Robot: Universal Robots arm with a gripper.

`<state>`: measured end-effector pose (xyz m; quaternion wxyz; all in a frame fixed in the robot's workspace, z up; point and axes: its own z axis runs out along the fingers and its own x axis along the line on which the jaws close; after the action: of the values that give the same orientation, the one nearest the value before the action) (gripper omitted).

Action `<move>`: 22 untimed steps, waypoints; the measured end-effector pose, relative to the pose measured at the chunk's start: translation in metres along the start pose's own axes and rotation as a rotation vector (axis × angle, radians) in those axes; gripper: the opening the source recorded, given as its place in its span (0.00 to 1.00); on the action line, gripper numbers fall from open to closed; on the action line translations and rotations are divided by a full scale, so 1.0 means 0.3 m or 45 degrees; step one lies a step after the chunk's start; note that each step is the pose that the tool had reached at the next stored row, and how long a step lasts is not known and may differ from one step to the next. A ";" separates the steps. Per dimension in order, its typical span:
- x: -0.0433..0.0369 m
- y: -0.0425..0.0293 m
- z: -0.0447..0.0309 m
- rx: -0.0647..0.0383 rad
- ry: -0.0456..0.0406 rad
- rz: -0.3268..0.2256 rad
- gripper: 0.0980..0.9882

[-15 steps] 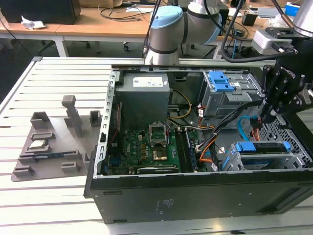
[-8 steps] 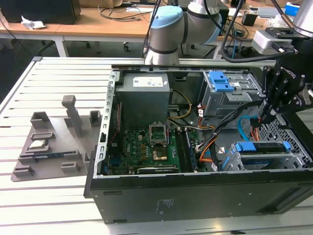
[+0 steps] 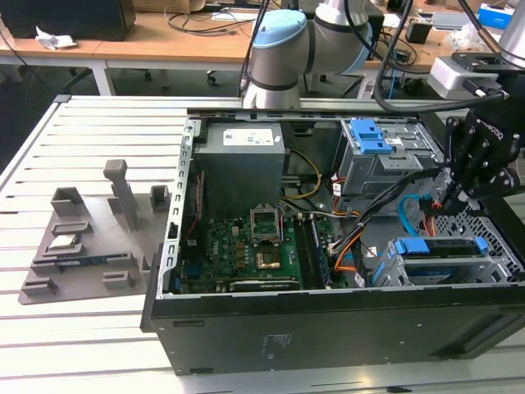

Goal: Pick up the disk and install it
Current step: 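Insert the first disk wire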

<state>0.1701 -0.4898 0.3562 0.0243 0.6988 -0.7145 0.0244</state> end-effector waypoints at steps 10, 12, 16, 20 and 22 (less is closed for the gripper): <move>0.066 -0.002 0.009 0.000 0.000 0.000 0.07; 0.096 -0.002 0.013 0.000 0.000 0.000 0.07; 0.145 -0.003 0.019 0.000 0.000 0.000 0.07; 0.177 -0.004 0.023 0.000 0.000 0.000 0.07; 0.189 -0.004 0.026 0.000 0.000 0.000 0.07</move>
<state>0.1700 -0.5470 0.3524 0.0243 0.6988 -0.7145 0.0244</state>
